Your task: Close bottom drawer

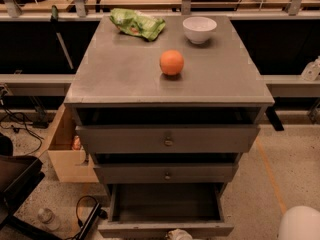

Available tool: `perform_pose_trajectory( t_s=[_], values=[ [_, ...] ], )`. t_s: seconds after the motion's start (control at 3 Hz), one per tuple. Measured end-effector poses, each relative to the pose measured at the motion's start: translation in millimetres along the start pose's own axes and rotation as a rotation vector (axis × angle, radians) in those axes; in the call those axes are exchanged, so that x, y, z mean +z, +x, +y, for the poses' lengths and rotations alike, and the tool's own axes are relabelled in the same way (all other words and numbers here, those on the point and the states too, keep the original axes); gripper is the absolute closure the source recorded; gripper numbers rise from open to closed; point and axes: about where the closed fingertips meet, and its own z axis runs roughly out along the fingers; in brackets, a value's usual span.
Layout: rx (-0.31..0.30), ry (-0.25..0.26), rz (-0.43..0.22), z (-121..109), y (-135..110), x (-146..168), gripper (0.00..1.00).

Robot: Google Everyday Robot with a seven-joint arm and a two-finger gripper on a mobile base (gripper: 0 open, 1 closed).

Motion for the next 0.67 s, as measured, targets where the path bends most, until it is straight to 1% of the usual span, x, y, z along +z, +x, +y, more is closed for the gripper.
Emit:
perform_pose_trajectory(
  t_s=[0.33,0.67],
  values=[
    [0.0,0.0,0.0,0.0,0.0,0.0,0.05],
    [0.0,0.0,0.0,0.5,0.5,-0.5,0.0]
  ],
)
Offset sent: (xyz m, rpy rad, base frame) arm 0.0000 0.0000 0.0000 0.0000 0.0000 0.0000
